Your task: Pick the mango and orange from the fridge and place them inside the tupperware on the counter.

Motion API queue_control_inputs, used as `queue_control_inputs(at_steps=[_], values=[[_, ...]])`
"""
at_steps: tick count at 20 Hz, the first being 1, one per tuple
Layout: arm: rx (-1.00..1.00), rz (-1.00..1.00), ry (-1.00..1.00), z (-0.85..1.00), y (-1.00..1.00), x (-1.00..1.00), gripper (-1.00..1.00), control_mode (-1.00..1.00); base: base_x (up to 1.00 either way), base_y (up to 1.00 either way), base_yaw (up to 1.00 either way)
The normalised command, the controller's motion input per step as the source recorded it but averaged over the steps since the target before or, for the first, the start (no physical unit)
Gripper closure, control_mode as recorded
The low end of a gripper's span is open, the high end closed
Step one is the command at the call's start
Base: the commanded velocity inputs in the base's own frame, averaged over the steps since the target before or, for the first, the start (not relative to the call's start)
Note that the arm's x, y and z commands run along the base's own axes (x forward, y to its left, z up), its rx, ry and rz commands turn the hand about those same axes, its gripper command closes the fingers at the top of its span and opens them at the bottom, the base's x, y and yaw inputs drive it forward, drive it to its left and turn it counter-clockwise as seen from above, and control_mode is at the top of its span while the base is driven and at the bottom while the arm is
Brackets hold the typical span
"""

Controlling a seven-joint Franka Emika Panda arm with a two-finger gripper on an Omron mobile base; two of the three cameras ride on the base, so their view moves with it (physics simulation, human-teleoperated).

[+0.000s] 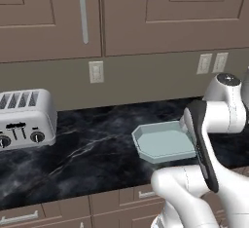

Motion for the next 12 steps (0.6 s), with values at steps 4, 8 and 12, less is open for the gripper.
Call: queue_control_inputs(at_steps=[4,8,12], values=[[0.00,0.00,0.00,-0.46,0.02,0.68,1.00,-1.00,0.00,0.00,0.00],[0.00,0.00,0.01,-0.39,0.04,0.58,1.00,-1.00,0.00,0.00,0.00],[0.00,0.00,0.07,-0.41,0.03,0.55,1.00,-1.00,0.00,0.00,0.00]])
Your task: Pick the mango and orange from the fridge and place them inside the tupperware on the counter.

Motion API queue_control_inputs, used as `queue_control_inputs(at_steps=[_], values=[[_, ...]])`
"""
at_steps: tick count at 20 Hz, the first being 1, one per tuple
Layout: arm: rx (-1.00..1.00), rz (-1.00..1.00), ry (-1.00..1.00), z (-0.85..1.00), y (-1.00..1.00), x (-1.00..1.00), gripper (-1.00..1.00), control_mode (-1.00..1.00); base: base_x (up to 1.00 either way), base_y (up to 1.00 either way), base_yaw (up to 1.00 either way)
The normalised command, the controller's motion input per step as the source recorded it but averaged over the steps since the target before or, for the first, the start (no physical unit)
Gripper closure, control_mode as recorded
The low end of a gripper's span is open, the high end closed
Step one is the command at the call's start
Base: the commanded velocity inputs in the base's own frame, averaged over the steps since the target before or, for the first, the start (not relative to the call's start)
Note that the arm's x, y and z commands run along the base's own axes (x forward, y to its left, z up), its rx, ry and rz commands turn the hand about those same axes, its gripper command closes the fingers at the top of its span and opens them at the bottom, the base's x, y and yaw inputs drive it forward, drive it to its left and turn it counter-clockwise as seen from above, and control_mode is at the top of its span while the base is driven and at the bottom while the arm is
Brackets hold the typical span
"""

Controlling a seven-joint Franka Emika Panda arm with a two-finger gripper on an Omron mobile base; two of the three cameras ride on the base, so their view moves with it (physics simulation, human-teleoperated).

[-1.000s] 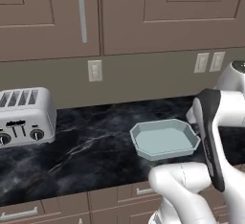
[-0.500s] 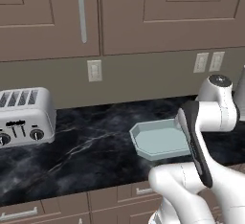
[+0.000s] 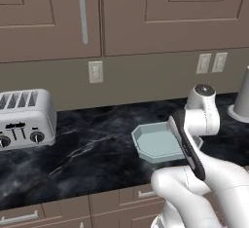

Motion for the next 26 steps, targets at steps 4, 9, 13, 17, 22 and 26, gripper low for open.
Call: queue_control_inputs(at_steps=[4,9,13,17,22,26], values=[[0.00,0.00,0.01,-0.52,0.00,0.34,1.00,-1.00,0.00,0.00,0.00],[0.00,0.00,0.00,-0.53,0.00,0.29,1.00,-1.00,0.00,0.00,0.00],[0.00,0.00,0.00,-0.51,0.00,0.26,1.00,-1.00,0.00,0.00,0.00],[0.00,0.00,0.00,-0.50,0.00,0.17,1.00,-1.00,0.00,0.00,0.00],[0.00,0.00,0.00,-0.43,0.00,0.15,1.00,-1.00,0.00,0.00,0.00],[0.00,0.00,0.00,-0.42,0.00,0.04,1.00,-1.00,0.00,0.00,0.00]])
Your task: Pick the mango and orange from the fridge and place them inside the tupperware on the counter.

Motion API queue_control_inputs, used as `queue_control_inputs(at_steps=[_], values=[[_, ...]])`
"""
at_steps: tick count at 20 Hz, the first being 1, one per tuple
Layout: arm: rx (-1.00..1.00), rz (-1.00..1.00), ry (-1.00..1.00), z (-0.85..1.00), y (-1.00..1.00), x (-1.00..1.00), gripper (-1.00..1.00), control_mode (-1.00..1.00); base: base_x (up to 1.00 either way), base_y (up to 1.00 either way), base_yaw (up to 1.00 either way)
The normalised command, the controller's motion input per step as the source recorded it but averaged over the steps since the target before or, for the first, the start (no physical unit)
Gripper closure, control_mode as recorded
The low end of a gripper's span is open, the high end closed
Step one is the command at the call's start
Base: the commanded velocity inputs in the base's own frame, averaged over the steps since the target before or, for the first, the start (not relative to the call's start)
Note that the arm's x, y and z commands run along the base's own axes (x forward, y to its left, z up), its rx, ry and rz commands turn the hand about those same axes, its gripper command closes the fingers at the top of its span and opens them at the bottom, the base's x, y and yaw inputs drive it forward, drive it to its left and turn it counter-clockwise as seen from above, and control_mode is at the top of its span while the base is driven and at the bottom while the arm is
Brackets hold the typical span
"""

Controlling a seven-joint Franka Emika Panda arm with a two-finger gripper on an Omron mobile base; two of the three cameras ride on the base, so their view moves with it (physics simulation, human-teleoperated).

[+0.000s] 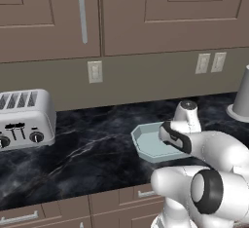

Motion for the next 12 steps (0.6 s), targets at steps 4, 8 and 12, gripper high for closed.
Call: queue_control_inputs(at_steps=[4,8,12], values=[[0.00,0.00,0.00,-0.36,0.00,0.01,-1.00,-1.00,0.00,0.00,0.00],[0.00,0.00,-0.07,-0.09,0.00,0.00,-1.00,-1.00,0.00,0.00,0.00],[0.00,0.00,0.00,0.00,0.04,0.00,-1.00,-1.00,0.00,0.00,0.00]])
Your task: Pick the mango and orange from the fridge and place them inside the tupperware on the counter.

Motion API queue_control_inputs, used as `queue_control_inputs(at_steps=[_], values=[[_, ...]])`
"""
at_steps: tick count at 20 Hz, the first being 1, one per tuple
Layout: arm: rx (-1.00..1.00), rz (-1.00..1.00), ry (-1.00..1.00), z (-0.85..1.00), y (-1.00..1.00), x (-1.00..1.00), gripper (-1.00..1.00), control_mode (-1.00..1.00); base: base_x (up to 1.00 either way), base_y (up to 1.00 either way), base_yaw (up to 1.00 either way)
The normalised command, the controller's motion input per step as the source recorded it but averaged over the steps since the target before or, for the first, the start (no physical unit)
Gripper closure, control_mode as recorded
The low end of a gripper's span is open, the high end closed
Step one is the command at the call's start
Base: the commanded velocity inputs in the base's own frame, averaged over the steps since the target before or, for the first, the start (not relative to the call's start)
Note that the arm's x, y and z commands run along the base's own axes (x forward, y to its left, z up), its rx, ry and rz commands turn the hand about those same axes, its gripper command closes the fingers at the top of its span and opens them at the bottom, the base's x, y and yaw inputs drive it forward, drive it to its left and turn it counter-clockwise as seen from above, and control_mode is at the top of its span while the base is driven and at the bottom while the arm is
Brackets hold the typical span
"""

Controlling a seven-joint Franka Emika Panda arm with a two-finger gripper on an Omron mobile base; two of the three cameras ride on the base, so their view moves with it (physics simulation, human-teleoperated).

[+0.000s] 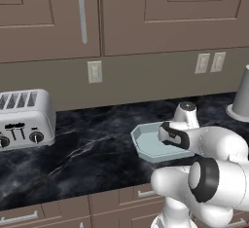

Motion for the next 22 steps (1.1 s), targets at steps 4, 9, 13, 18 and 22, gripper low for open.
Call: queue_control_inputs(at_steps=[4,9,13,18,22], values=[[0.00,0.00,0.00,0.04,0.05,0.00,-1.00,-1.00,0.00,0.00,0.00],[0.00,0.00,-0.03,0.28,0.05,-0.08,-1.00,-1.00,0.00,0.00,0.00],[-0.09,0.00,-0.10,0.45,0.00,-0.18,-1.00,-1.00,0.00,0.00,0.00],[-0.16,0.00,-0.15,0.38,0.00,-0.21,-1.00,-1.00,0.00,0.00,0.00],[-0.08,0.00,-0.27,0.43,0.00,-0.50,-1.00,-1.00,0.00,0.00,0.00]])
